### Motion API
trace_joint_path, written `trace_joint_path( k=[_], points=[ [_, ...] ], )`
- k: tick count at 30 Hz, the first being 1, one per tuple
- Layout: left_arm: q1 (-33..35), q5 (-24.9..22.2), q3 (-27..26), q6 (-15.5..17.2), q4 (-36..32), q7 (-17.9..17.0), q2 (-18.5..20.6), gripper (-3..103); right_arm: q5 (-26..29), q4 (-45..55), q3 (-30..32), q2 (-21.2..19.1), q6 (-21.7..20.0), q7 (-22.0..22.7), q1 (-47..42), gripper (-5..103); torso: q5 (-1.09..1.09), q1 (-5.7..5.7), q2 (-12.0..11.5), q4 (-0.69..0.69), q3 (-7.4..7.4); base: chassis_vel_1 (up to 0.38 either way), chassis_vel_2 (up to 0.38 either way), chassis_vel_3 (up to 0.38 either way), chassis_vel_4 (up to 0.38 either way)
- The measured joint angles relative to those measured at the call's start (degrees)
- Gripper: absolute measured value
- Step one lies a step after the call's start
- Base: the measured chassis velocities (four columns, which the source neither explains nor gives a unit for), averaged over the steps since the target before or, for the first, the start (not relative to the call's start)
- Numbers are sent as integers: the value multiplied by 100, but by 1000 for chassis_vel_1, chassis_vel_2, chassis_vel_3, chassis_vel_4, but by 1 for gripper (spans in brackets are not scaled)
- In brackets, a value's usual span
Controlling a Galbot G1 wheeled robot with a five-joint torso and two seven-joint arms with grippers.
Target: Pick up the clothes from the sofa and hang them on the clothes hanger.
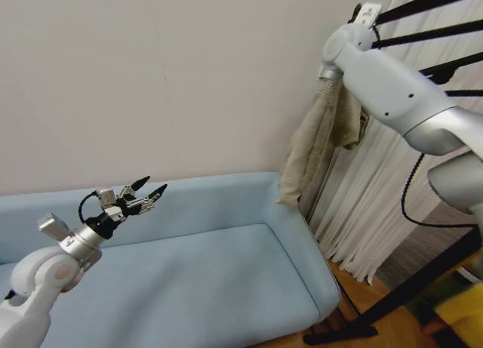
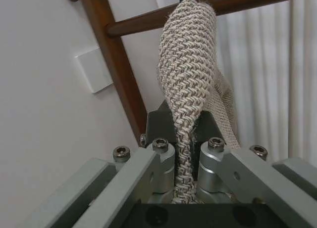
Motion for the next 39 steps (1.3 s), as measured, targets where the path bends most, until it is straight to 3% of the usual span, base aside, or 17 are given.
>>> trace_joint_path(
  k=[13, 28, 33, 38, 39],
  points=[
    [-37, 76, 91, 0, 111, 90, -18, 100, -141, -541, 149, -159, -129, -282, 5, 4, 2, 0, 0, 0, 0, 0, 0, 0, 0],
    [-59, 223, 184, 4, 136, 160, -193, 100, 285, 85, 47, -404, -179, 42, -154, 4, -1, 0, 1, -1, -1, 0, 0, 0, 0],
    [-17, 223, 149, 4, 135, 190, -215, 100, 281, 317, 38, -478, -176, 92, -263, 4, -1, -1, 1, -2, -1, 0, 0, 0, 0],
    [29, 224, 113, -18, 150, 228, -225, 100, 85, 747, -48, -727, -426, -64, -399, 2, 1, -1, 1, -3, -1, 0, 0, 0, 0],
    [38, 224, 103, -32, 165, 258, -228, 100, -30, 850, -88, -783, -448, -120, -447, 7, 4, -1, 1, -1, -1, 0, 0, 0, 0]
  ],
)
